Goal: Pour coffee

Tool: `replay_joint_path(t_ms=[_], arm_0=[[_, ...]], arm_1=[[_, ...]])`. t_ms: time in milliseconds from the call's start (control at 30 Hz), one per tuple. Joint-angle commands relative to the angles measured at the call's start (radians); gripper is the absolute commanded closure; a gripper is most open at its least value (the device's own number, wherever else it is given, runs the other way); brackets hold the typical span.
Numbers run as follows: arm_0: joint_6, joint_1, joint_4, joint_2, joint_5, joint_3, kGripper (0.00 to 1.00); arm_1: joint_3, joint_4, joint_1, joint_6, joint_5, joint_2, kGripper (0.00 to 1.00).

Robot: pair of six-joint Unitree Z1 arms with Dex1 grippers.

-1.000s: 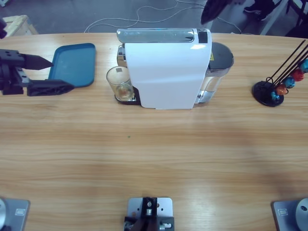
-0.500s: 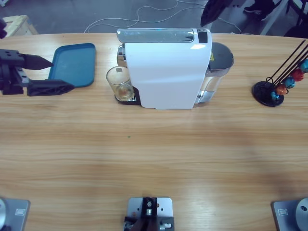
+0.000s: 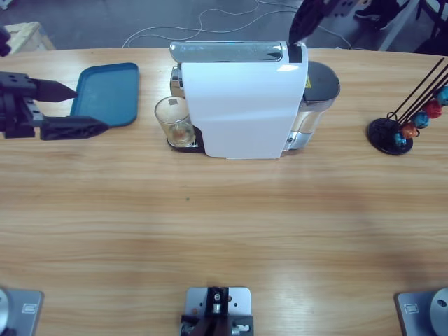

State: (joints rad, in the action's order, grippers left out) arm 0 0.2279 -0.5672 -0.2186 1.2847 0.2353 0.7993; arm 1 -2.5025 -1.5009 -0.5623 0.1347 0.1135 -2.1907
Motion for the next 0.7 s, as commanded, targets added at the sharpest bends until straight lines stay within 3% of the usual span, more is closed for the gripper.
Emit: replay_joint_path(t_ms=[33,700], arm_0=[[0.007,-0.014,0.016,0.031,0.015,-0.018,0.000],[0.007,-0.043,0.016,0.011,0.012,-0.018,0.000]], arm_1=[[-0.071,-0.030,-0.028,0.005,-0.034,0.108,0.000],[0.030,-0.047,-0.047,0.081,-0.071,0.119,0.000]])
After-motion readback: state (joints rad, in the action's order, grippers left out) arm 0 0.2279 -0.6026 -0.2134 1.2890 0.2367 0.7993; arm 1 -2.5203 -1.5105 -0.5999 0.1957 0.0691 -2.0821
